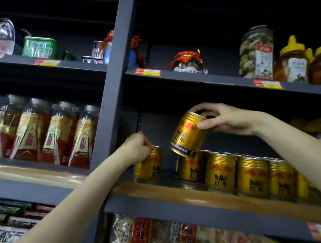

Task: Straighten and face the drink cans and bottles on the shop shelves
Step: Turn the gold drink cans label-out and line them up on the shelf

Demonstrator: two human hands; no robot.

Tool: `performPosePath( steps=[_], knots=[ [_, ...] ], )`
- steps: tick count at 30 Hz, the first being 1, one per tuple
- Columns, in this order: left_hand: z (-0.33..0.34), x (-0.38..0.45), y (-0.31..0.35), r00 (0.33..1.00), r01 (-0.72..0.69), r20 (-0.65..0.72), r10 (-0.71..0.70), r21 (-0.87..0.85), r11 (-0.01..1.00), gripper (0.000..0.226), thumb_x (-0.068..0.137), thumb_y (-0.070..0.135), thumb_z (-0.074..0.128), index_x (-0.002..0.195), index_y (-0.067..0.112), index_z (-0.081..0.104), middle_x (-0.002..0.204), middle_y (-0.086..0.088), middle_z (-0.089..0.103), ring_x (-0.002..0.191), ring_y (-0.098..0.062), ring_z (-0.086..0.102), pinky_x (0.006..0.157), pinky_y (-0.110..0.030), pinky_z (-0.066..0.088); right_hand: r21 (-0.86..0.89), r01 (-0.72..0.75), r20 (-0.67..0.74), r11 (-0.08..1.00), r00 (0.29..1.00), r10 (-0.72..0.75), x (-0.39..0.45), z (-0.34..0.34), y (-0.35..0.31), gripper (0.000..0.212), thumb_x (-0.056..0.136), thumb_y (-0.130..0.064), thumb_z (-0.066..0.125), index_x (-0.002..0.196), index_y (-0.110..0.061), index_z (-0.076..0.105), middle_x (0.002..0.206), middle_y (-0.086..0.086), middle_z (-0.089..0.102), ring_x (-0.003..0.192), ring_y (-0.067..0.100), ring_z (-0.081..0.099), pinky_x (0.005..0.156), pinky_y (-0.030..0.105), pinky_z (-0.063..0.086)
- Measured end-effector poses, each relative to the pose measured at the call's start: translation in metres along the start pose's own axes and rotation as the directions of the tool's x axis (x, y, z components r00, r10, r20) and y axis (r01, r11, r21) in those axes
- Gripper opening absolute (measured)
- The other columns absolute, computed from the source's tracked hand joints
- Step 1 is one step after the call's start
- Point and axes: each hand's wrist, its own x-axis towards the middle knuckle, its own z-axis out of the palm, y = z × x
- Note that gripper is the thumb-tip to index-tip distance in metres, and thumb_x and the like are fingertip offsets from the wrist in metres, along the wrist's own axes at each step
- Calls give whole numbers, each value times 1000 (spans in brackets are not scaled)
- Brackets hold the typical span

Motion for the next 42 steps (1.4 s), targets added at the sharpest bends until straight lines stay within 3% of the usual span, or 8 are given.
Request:
performPosePath(
  steps=[8,12,16,24,28,31,36,42],
  knots=[
    [11,-8,-8,998,-42,-41,43,28,999,15,93,19,52,102,12,43,109,-7,48,93,-24,53,78,-34,46,-463,-134,45,876,984,174,-3,32,25,41,79,-52,68,115,-39,52,116,-8,56,104,7,55,84,25,50],
    [8,-9,-9,998,-45,34,44,30,999,34,84,13,66,102,18,37,107,-2,39,89,-16,47,72,-27,42,-547,-130,11,827,987,162,-17,44,25,42,86,-41,63,126,-33,51,111,-15,47,106,7,48,76,14,43],
    [5,-10,-11,996,-93,10,92,28,995,37,82,11,68,102,19,38,106,-1,40,91,-14,44,66,-19,35,-692,-167,-42,703,981,192,-12,44,18,61,79,-40,71,135,-30,48,132,-6,44,124,18,43,98,34,44],
    [6,-8,-16,987,-162,-4,162,-11,987,36,80,11,70,100,21,43,106,-1,49,95,-15,51,69,-21,42,-840,-246,-163,483,964,208,18,55,40,62,88,-43,61,143,-30,37,143,0,44,133,24,37,106,50,32],
    [14,-8,-9,954,-287,67,294,-94,953,33,77,15,74,97,23,49,94,10,54,87,-6,54,66,-15,47,-711,-232,-306,664,952,4,-8,44,52,52,90,-47,54,138,-28,44,140,-1,48,131,22,40,107,47,35],
    [27,-8,8,927,-341,128,353,-107,934,33,76,18,75,93,26,48,95,11,54,89,-11,57,75,-27,53,-601,-205,-266,773,963,49,-40,23,55,48,86,-46,59,128,-23,55,128,-4,56,120,16,52,98,30,44],
    [51,-5,35,902,-388,186,389,-43,921,36,79,26,72,102,25,45,108,2,53,94,-14,52,65,-17,43,-693,-196,-224,694,973,52,-61,18,67,47,85,-44,63,128,-25,55,125,-7,57,117,12,49,93,26,38],
    [57,-5,49,904,-384,241,353,91,919,47,81,28,69,122,24,45,116,1,52,104,-16,52,81,-28,47,-685,-145,-215,714,977,-7,-62,19,71,43,87,-40,61,126,-23,55,122,-3,57,110,12,49,88,27,39]
  ],
)
